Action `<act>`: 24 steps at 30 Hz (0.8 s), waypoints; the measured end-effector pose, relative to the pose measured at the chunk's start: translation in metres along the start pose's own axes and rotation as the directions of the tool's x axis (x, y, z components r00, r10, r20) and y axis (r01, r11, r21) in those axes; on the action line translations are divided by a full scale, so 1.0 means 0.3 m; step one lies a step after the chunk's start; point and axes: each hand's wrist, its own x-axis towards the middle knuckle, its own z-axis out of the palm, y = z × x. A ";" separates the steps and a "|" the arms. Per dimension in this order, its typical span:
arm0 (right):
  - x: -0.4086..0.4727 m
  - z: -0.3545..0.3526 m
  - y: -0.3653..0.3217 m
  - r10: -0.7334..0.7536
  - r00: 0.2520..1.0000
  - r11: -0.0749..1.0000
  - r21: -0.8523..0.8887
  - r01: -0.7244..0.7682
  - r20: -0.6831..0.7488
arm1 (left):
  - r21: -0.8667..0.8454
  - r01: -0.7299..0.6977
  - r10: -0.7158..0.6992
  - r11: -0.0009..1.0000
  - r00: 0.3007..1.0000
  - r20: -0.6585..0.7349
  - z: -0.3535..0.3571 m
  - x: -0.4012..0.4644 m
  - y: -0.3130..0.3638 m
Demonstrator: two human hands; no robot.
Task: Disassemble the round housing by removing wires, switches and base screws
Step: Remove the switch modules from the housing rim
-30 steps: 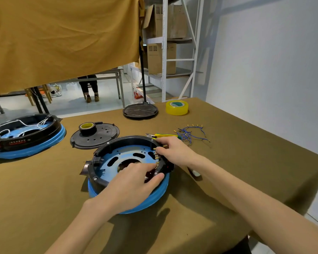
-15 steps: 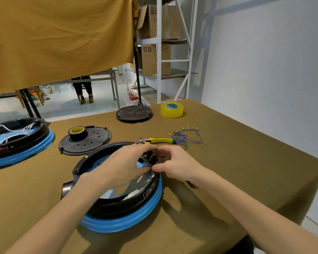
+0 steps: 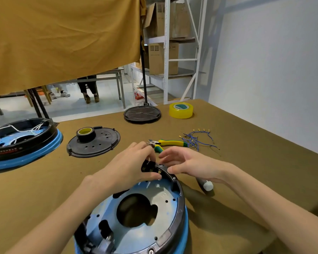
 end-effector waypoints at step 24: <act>-0.028 0.073 0.034 -0.019 0.952 0.981 -0.189 -0.041 -0.304 | -0.325 -0.056 0.087 0.944 0.993 0.080 -0.066 0.045 -0.006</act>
